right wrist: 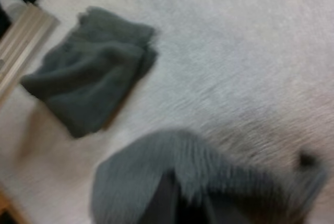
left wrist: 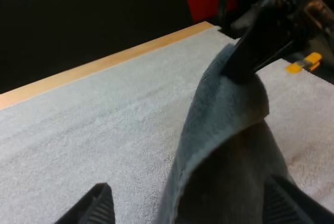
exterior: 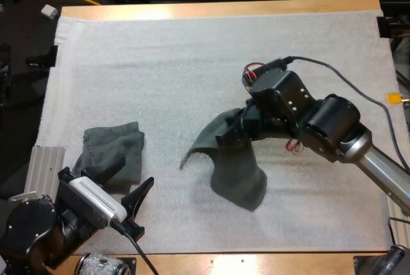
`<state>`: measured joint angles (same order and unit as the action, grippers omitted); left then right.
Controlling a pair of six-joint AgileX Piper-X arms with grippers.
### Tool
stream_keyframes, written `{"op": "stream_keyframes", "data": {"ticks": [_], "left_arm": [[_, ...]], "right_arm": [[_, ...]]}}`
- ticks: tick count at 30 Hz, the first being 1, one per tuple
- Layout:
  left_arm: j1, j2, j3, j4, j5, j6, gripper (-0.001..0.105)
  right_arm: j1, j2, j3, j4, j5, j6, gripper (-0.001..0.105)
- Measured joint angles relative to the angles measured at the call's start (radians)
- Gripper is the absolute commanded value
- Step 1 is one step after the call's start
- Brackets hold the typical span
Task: Pick towel from pile, fold and stack
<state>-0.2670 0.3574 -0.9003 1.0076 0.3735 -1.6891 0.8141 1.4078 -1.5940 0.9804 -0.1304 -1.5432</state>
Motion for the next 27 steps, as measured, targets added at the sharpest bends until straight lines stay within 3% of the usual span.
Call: {"op": "stream_keyframes", "data": {"ticks": [10,15,18,21,24,25,27], "left_arm": [[0.0,0.0,0.0,0.0,0.0,-0.001,0.059],[0.0,0.0,0.0,0.0,0.0,-0.001,0.059],[0.0,0.0,0.0,0.0,0.0,-0.001,0.059],[0.0,0.0,0.0,0.0,0.0,-0.001,0.059],[0.0,0.0,0.0,0.0,0.0,-0.001,0.058],[0.0,0.0,0.0,0.002,0.0,-0.001,0.058],[0.0,0.0,0.0,0.002,0.0,-0.001,0.059]], "right_arm": [[-0.051,0.045,0.185,0.04,0.232,-0.056,0.0],[-0.141,0.083,0.203,0.011,0.266,-0.059,0.002],[-0.195,0.1,0.195,-0.019,0.26,-0.054,0.023],[-0.236,0.115,0.185,-0.05,0.247,-0.044,0.062],[-0.252,0.122,0.18,-0.061,0.238,-0.042,0.045],[-0.26,0.127,0.177,-0.072,0.228,-0.039,0.067],[-0.264,0.127,0.173,-0.072,0.234,-0.035,0.081]]}}
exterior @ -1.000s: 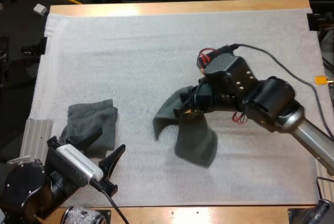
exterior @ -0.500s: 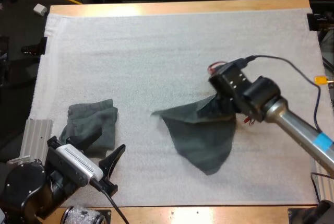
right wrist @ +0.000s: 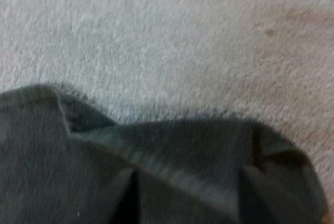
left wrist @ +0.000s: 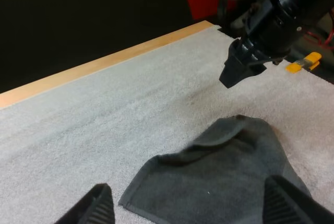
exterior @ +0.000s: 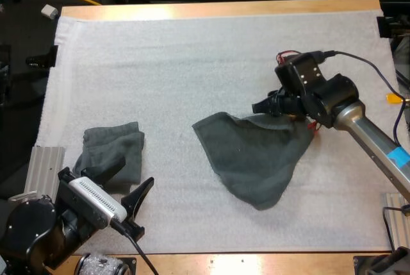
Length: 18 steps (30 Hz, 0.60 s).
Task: Pick towel from pile, fold and stack
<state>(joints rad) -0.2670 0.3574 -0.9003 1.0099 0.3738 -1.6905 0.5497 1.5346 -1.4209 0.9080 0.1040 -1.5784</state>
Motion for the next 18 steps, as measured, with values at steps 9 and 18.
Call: {"op": "stream_keyframes", "data": {"ticks": [9,18], "left_arm": [[0.0,0.0,0.0,0.0,0.0,0.0,0.058],[0.0,0.0,0.0,0.0,0.0,0.0,0.058]], "right_arm": [[-0.014,-0.033,-0.011,0.076,0.036,-0.007,0.064],[-0.012,-0.133,-0.016,0.199,0.014,-0.019,0.061]]}}
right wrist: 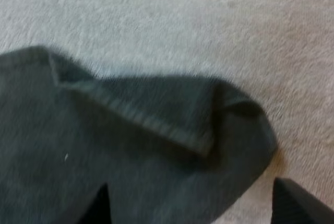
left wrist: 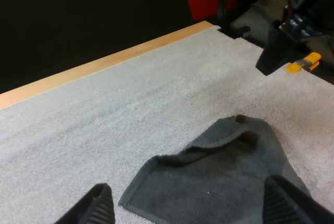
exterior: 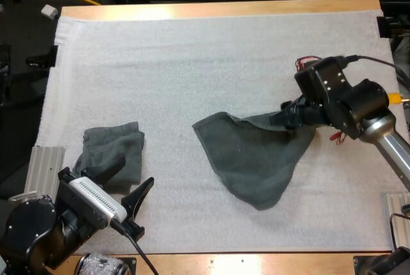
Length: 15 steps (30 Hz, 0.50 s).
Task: Pick towel from pile, fold and stack
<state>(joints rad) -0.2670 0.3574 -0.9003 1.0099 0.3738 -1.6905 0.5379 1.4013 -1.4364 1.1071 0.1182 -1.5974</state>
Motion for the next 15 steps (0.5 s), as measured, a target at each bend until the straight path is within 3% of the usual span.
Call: {"op": "stream_keyframes", "data": {"ticks": [9,15], "left_arm": [[0.0,0.0,0.0,0.011,0.0,0.0,0.058],[0.0,0.0,0.0,0.04,0.001,0.0,0.058]], "right_arm": [[0.067,-0.031,0.008,0.048,-0.026,-0.002,0.06],[0.141,-0.043,0.121,0.021,-0.028,0.018,0.061]]}}
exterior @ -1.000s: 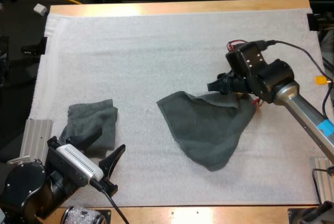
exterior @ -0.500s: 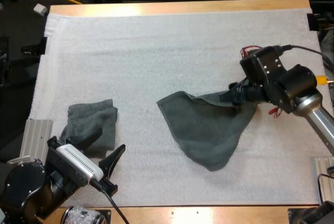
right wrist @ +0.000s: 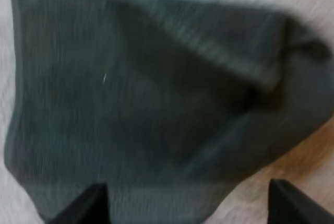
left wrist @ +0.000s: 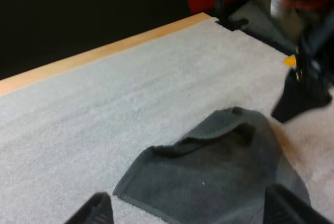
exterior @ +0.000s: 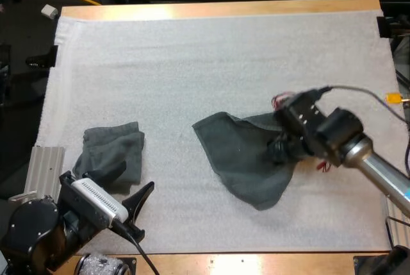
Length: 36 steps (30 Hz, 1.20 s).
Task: Pick towel from pile, fold and stack
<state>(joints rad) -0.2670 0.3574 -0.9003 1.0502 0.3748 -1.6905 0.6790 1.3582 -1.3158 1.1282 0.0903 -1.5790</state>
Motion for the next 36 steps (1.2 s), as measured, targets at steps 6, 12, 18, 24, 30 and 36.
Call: {"op": "stream_keyframes", "data": {"ticks": [6,12,18,24,30,36], "left_arm": [[0.0,0.0,0.0,0.047,0.003,0.0,0.058],[0.0,0.0,0.0,0.111,0.005,-0.001,0.058],[0.0,0.0,0.0,0.153,0.005,-0.001,0.058],[0.0,0.0,0.002,0.182,0.005,-0.001,0.058],[0.0,0.0,0.002,0.203,0.01,-0.001,0.058],[0.0,0.0,0.002,0.228,0.012,-0.001,0.058]], "right_arm": [[0.03,-0.004,0.174,-0.112,-0.014,0.055,0.061],[0.03,-0.002,0.305,-0.239,-0.023,0.096,0.06],[0.026,0.017,0.334,-0.299,-0.044,0.12,0.051],[0.029,0.085,0.349,-0.332,-0.089,0.156,0.051],[0.03,0.134,0.349,-0.368,-0.112,0.184,0.041],[0.03,0.15,0.349,-0.369,-0.108,0.204,0.036]]}}
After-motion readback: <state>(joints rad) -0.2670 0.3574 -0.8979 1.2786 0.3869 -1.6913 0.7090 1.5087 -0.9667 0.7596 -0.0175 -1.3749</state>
